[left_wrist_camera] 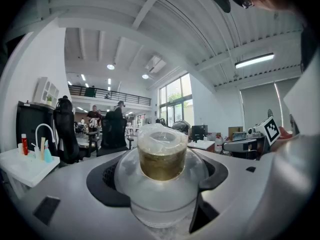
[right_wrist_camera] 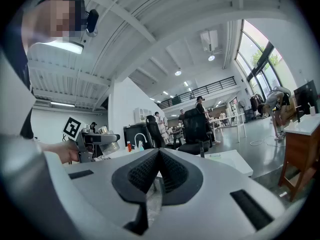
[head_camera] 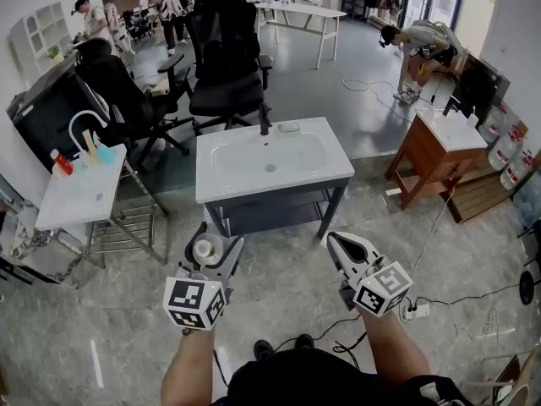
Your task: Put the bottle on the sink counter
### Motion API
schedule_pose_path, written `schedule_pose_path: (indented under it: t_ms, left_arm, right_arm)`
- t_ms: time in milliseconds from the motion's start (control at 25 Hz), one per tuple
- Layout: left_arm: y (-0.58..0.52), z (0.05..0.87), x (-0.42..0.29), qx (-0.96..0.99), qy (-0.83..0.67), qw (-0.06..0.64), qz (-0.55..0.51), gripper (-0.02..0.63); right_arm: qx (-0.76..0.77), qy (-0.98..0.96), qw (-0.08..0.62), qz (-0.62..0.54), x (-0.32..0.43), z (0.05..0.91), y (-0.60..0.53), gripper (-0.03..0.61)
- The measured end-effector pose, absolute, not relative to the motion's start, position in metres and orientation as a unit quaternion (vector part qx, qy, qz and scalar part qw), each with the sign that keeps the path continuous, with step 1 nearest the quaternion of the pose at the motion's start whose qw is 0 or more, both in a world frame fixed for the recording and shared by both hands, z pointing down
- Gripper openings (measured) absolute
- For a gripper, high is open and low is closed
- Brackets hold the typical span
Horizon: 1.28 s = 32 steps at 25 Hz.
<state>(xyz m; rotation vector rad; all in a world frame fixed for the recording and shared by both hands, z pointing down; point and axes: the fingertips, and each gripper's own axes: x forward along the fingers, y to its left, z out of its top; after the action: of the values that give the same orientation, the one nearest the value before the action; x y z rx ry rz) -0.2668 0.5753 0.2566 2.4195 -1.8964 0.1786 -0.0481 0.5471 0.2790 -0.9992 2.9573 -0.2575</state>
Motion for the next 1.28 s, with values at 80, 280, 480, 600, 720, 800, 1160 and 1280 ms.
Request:
schedule_pose_path:
  t_ms: [80, 280, 480, 600, 720, 800, 1160, 1280]
  left_arm:
    - [0.576, 0.255, -0.265, 0.785, -0.616, 0.031, 0.058, 0.356]
    - [0.577, 0.256, -0.259, 0.784, -0.617, 0.032, 0.06, 0.356]
    - [0.577, 0.263, -0.25, 0.782, -0.619, 0.041, 0.062, 0.356]
    - [0.575, 0.265, -0.241, 0.782, -0.618, 0.044, 0.061, 0.356]
    - [0.572, 0.264, -0.229, 0.783, -0.617, 0.042, 0.06, 0.356]
    - [0.57, 0.263, -0.22, 0.784, -0.617, 0.042, 0.06, 0.356]
    - [0.556, 0.275, -0.176, 0.782, -0.618, 0.048, 0.06, 0.356]
    - [0.551, 0.278, -0.164, 0.787, -0.611, 0.049, 0.062, 0.356]
  right_arm:
    - [-0.317, 0.945, 0.005, -0.083, -0.047, 0.279, 0.549, 0.012]
    - [-0.311, 0.947, 0.007, -0.08, -0.041, 0.279, 0.55, 0.014]
    - [-0.316, 0.945, 0.011, -0.086, -0.025, 0.28, 0.546, 0.012]
    - [-0.326, 0.94, 0.016, -0.097, -0.013, 0.283, 0.545, 0.014]
    - [-0.319, 0.941, 0.032, -0.104, -0.001, 0.282, 0.545, 0.014]
    - [-0.317, 0.942, 0.038, -0.105, 0.01, 0.282, 0.546, 0.014]
    - [-0.325, 0.938, 0.035, -0.116, 0.06, 0.293, 0.546, 0.014]
    - [-0.326, 0.936, 0.035, -0.128, 0.068, 0.3, 0.544, 0.014]
